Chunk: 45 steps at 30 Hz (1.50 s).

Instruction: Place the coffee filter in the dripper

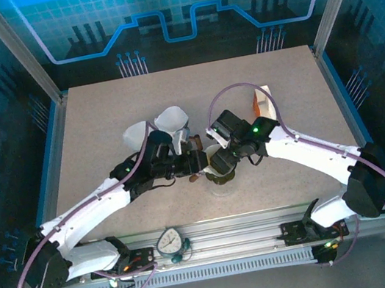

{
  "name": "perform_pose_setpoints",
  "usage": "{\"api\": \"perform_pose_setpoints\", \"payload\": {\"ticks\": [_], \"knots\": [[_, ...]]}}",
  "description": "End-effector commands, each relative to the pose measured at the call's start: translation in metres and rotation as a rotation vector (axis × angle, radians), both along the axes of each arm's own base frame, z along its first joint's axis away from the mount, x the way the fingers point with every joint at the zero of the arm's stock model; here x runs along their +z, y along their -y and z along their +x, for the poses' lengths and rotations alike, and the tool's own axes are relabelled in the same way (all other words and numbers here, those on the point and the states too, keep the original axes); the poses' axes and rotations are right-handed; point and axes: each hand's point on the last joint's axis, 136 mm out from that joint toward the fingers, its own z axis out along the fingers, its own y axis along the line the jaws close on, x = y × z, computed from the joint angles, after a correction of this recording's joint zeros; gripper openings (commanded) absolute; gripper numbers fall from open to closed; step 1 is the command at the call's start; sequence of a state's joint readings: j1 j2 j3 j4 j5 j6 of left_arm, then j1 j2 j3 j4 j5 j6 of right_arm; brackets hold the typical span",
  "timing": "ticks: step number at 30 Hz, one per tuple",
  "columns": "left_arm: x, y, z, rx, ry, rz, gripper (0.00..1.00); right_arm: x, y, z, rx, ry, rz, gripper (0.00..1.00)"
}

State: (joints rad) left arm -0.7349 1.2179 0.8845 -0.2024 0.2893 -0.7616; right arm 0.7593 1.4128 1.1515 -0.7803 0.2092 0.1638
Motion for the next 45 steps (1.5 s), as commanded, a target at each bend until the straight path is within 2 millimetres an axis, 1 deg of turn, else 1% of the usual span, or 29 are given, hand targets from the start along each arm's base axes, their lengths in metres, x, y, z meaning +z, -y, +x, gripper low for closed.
{"api": "perform_pose_setpoints", "payload": {"ticks": [1, 6, 11, 14, 16, 24, 28, 31, 36, 40, 45], "knots": [[0.006, 0.003, -0.008, -0.046, -0.022, 0.008, 0.3, -0.007, 0.001, -0.006, 0.011, -0.01, -0.028, 0.94], [0.0, 0.003, -0.013, -0.066, -0.047, 0.026, 0.19, -0.008, 0.002, -0.005, 0.002, -0.005, -0.033, 0.94], [-0.003, 0.002, -0.013, -0.059, -0.048, 0.032, 0.17, -0.007, 0.002, -0.004, -0.004, 0.0, -0.032, 0.94], [-0.005, 0.003, -0.011, -0.055, -0.048, 0.033, 0.17, -0.001, 0.003, -0.002, -0.014, 0.019, -0.02, 0.95], [-0.007, 0.003, -0.01, -0.053, -0.05, 0.036, 0.17, 0.009, 0.002, 0.0, -0.022, 0.05, 0.011, 0.96], [-0.011, 0.002, -0.009, -0.044, -0.048, 0.042, 0.18, 0.063, 0.007, 0.005, -0.049, 0.182, 0.136, 0.99], [-0.013, 0.002, -0.008, -0.042, -0.048, 0.043, 0.21, 0.088, 0.01, 0.003, -0.066, 0.235, 0.23, 1.0], [-0.013, 0.001, -0.007, -0.035, -0.045, 0.048, 0.23, 0.1, 0.013, -0.001, -0.071, 0.247, 0.287, 1.0], [-0.011, 0.0, -0.005, -0.027, -0.037, 0.044, 0.34, 0.112, 0.02, -0.004, -0.09, 0.268, 0.324, 1.0], [-0.007, -0.002, -0.004, -0.016, -0.025, 0.042, 0.38, 0.12, 0.024, -0.006, -0.105, 0.282, 0.359, 1.0], [-0.004, -0.003, -0.004, -0.006, -0.015, 0.038, 0.46, 0.124, 0.028, -0.007, -0.119, 0.295, 0.376, 1.0]]}}
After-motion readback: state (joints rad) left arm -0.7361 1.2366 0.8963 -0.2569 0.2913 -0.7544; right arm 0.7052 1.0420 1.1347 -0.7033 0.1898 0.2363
